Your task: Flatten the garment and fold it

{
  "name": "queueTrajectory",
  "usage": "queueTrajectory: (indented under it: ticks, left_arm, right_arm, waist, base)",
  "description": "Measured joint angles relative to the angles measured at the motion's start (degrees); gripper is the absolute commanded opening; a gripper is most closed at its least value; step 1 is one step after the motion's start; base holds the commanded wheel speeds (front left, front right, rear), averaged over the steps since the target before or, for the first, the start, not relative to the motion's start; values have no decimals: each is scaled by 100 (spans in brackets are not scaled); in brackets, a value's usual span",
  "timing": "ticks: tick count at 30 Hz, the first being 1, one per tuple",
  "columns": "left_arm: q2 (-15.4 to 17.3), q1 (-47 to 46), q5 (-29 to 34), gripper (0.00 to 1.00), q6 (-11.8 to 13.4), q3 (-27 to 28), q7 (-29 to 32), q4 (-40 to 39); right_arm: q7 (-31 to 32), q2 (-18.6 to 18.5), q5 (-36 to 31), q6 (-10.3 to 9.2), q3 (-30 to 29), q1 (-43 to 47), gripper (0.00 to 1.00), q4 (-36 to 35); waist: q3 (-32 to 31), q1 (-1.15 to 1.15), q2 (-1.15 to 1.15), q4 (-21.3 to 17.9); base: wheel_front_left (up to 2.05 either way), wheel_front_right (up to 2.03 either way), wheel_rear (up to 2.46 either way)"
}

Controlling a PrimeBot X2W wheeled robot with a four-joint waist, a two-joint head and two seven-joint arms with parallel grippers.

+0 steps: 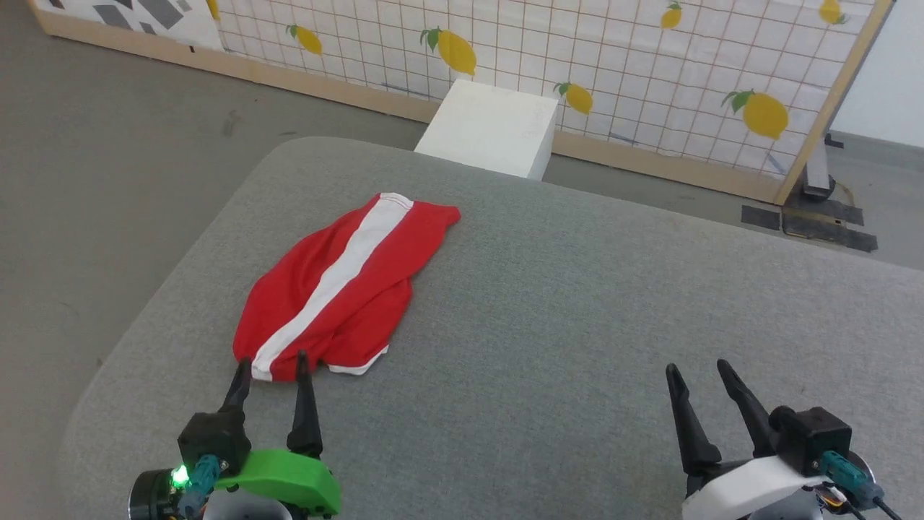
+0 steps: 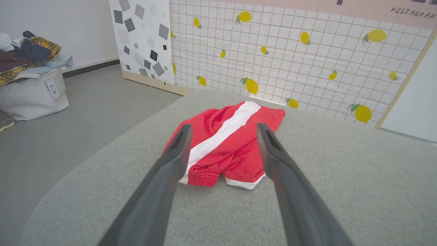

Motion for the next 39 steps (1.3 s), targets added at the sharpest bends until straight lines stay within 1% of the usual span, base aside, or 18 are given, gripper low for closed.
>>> queueTrajectory:
  ticks: [17, 25, 39]
  left_arm:
    - [0, 83, -67, 100, 84, -88, -203, 63]
    - [0, 88, -69, 100, 176, -129, -301, 114]
    - [0, 175, -149, 100, 234, -134, -456, 178]
  right_arm:
    - [-125, 0, 134, 0, 16, 37, 100, 81]
    - [-177, 0, 181, 0, 56, 81, 100, 121]
    - [-254, 0, 240, 0, 69, 154, 100, 132]
  waist:
    - [10, 0, 0, 370]
    - [-3, 0, 0, 543]
    - [-1, 0, 0, 830]
  base:
    - [0, 0, 0]
    - [0, 0, 0]
    - [0, 0, 0]
